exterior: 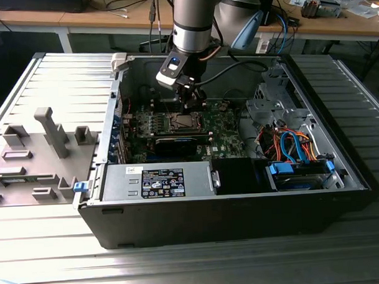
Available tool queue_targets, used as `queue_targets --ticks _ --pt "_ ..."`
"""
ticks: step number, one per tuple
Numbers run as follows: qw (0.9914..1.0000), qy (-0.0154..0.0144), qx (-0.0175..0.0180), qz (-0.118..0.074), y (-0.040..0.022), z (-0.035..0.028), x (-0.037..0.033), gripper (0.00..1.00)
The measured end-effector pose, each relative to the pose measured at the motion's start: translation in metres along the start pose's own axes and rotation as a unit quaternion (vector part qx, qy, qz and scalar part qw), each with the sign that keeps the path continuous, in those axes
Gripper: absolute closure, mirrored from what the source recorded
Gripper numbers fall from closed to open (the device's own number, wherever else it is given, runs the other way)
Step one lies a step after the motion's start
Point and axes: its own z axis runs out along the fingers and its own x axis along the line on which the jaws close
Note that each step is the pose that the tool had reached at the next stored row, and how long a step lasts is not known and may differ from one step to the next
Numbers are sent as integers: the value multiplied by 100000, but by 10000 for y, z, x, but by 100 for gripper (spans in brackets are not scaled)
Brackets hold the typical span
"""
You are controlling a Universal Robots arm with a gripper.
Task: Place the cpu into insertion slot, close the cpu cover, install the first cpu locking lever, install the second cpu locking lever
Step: 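Install the first cpu locking lever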
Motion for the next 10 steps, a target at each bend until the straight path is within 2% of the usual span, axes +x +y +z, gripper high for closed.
queue_targets --ticks 10 --pt "99995 -45 -21 -984 0 0 0 89"
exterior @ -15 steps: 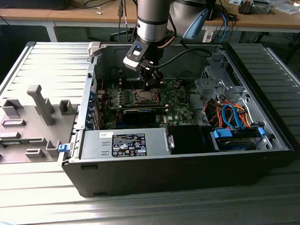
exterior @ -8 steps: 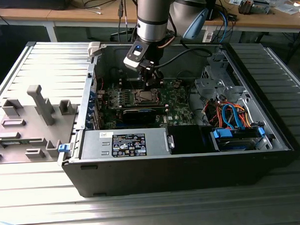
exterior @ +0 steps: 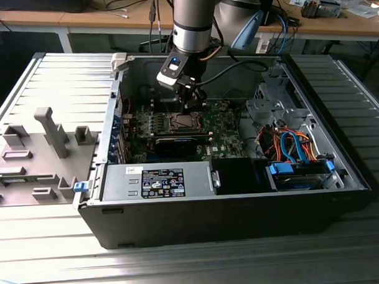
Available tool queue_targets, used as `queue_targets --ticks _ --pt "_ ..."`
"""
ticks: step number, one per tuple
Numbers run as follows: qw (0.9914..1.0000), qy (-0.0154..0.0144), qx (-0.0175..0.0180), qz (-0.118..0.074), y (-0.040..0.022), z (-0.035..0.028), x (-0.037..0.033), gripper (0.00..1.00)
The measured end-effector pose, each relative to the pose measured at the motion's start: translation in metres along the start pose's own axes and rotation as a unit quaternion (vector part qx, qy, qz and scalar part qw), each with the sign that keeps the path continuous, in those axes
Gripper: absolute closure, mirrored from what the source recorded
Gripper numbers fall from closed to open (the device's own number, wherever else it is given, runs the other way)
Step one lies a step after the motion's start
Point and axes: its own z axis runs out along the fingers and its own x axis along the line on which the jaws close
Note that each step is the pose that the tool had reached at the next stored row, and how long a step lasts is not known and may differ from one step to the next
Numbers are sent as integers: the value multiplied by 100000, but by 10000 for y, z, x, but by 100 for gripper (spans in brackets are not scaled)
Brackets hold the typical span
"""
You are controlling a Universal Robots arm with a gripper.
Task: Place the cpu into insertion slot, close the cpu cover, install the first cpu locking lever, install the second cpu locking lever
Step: 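Install the first cpu locking lever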
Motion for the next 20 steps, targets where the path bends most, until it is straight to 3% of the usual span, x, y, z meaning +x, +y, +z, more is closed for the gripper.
queue_targets --ticks 20 --pt "99984 -81 -42 -1783 0 0 0 89"
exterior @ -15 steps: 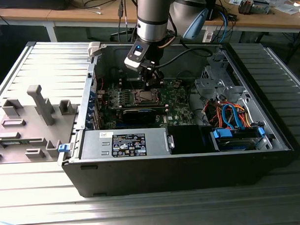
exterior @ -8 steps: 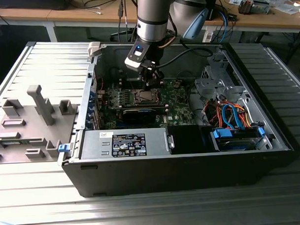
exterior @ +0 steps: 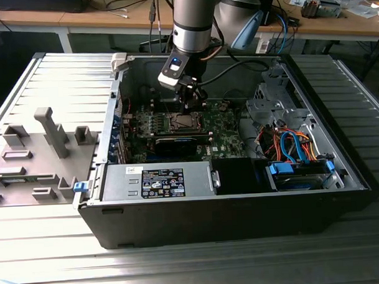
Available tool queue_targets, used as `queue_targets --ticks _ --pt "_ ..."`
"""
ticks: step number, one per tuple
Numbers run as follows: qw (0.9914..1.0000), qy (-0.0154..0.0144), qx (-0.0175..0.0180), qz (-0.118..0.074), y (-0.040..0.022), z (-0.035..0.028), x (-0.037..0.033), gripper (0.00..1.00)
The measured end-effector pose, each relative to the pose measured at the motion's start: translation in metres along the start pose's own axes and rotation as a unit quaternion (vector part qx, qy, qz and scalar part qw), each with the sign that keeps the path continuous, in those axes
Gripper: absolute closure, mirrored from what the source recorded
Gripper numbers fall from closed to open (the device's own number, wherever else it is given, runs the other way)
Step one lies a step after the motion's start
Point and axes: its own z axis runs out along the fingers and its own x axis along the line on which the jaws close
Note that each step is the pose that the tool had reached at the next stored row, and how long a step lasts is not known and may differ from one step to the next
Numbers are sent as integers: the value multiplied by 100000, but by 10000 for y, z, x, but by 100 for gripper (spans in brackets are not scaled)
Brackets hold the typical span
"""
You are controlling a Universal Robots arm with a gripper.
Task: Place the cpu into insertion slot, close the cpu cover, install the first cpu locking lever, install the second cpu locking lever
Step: 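Install the first cpu locking lever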
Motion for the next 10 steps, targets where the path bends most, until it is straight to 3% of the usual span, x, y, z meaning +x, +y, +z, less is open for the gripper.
queue_targets --ticks 10 --pt "99996 -42 -19 -944 0 0 0 89"
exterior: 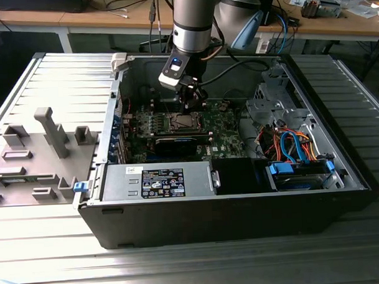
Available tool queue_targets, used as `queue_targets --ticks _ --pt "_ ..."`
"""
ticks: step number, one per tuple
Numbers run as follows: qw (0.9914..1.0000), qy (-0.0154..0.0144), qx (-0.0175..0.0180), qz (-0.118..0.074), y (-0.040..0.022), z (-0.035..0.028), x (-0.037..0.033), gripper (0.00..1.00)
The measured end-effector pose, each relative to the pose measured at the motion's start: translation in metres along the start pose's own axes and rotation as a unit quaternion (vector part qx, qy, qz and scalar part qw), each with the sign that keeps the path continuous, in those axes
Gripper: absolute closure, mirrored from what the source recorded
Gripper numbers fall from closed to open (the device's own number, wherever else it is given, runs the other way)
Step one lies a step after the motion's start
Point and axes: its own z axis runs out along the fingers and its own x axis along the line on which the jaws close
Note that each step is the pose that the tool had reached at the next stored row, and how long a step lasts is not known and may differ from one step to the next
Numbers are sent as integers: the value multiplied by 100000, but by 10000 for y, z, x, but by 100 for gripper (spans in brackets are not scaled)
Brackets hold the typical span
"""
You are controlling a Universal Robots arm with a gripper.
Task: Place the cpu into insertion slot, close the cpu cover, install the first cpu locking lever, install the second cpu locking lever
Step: 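Install the first cpu locking lever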
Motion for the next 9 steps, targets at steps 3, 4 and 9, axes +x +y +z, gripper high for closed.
queue_targets --ticks 3,4,9 --pt "100000 -10 -6 -240 0 0 0 89" --pt "99999 -17 -8 -384 0 0 0 89" --pt "99997 -35 -18 -782 0 0 0 89"
